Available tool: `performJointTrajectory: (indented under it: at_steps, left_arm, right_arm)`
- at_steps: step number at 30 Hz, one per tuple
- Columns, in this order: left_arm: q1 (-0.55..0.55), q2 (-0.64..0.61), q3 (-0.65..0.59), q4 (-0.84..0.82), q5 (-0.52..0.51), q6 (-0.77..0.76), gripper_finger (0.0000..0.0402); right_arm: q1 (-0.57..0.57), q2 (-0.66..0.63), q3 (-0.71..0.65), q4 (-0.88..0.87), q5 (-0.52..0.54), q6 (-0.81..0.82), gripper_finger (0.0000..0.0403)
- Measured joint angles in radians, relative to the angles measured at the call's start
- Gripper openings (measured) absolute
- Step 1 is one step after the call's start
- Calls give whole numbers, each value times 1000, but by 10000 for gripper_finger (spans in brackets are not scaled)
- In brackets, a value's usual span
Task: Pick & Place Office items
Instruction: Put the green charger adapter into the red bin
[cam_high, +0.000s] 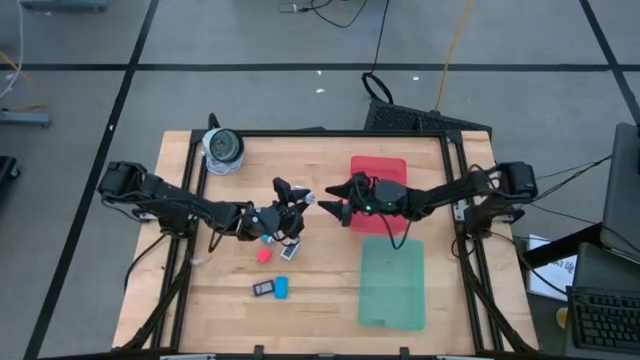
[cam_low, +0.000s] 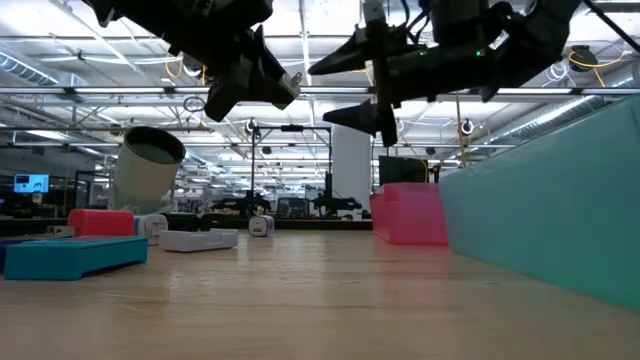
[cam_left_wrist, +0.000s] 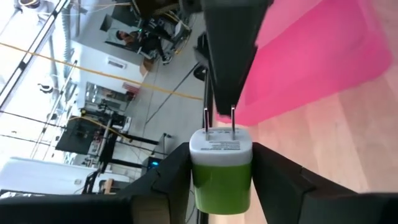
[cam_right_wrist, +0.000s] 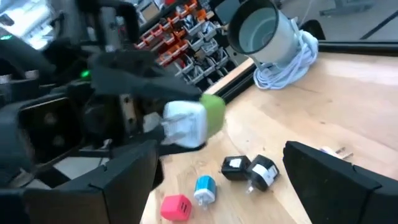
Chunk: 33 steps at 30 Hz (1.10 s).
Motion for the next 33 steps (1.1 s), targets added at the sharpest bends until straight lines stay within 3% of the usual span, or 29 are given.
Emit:
performJointTrajectory:
  at_steps: [7, 14, 19, 23, 29, 33]
  left_arm:
    - [0, 0, 0, -4, 9, -16, 129]
    - [0, 0, 0, -7, 9, -16, 159]
    - [0, 0, 0, -20, 12, -21, 129]
    - [0, -2, 0, -35, 7, -56, 132]
    - [-1, -1, 0, -47, -5, -67, 170]
    - [-6, -1, 0, -54, -9, -88, 154]
  right_arm:
    - [-3, 88, 102, 18, -53, -22, 333]
    - [1, 153, 209, -23, -100, -50, 333]
    - [1, 178, 256, -108, -101, -46, 315]
    - [1, 175, 259, -114, -99, -48, 281]
    - [1, 170, 259, -102, -102, -48, 199]
    - [2, 169, 259, -92, -150, -48, 138]
